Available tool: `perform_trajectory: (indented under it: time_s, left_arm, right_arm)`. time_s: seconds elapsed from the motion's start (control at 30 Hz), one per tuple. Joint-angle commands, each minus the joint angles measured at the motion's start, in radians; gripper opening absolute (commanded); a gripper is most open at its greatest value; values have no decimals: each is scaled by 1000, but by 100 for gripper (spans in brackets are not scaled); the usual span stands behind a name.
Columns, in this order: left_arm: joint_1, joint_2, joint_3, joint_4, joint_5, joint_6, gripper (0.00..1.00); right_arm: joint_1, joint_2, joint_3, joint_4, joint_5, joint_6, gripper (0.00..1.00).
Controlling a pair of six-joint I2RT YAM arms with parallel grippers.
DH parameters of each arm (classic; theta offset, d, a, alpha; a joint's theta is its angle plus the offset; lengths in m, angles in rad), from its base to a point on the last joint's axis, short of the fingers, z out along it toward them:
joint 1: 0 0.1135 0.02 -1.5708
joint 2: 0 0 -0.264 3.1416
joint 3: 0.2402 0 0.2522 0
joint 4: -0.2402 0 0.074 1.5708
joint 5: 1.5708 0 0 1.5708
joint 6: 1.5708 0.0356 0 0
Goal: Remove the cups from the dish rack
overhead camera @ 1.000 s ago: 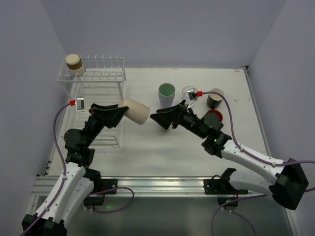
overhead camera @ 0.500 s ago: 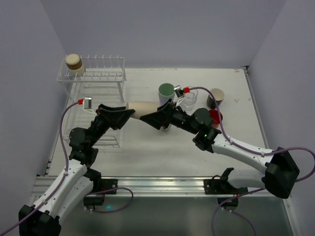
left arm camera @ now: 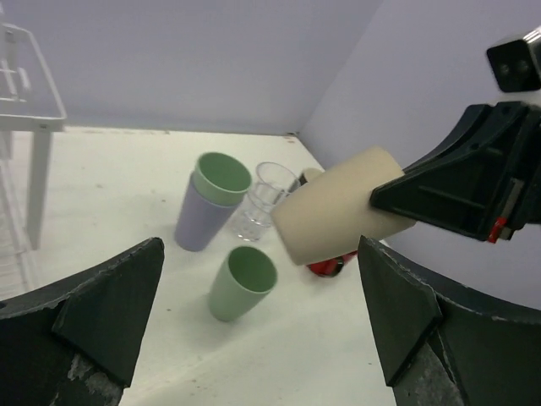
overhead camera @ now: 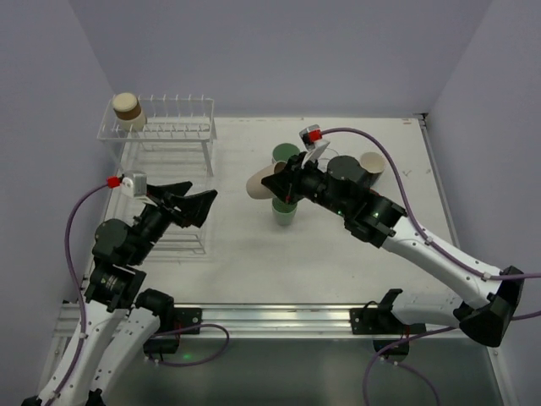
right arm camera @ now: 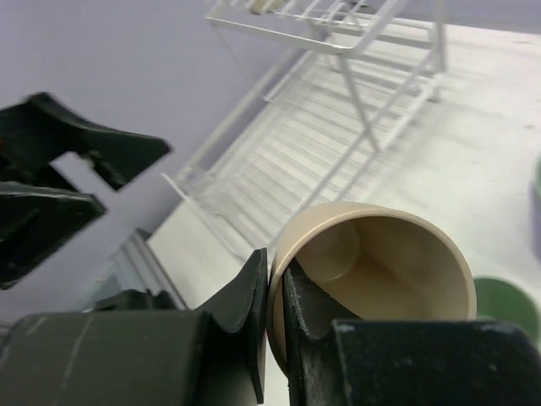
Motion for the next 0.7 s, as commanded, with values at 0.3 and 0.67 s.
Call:
perform_trajectory:
  time_s: [0.3,0.67]
  left_arm:
    - [-2,-179,-20,-307,-241,296,100]
    - [1,-179,-26,-325,-218,294,100]
  right_arm:
    - [-29,264,379,-649,242,-313,0]
    - [-27,444,479,-713,263,-343,0]
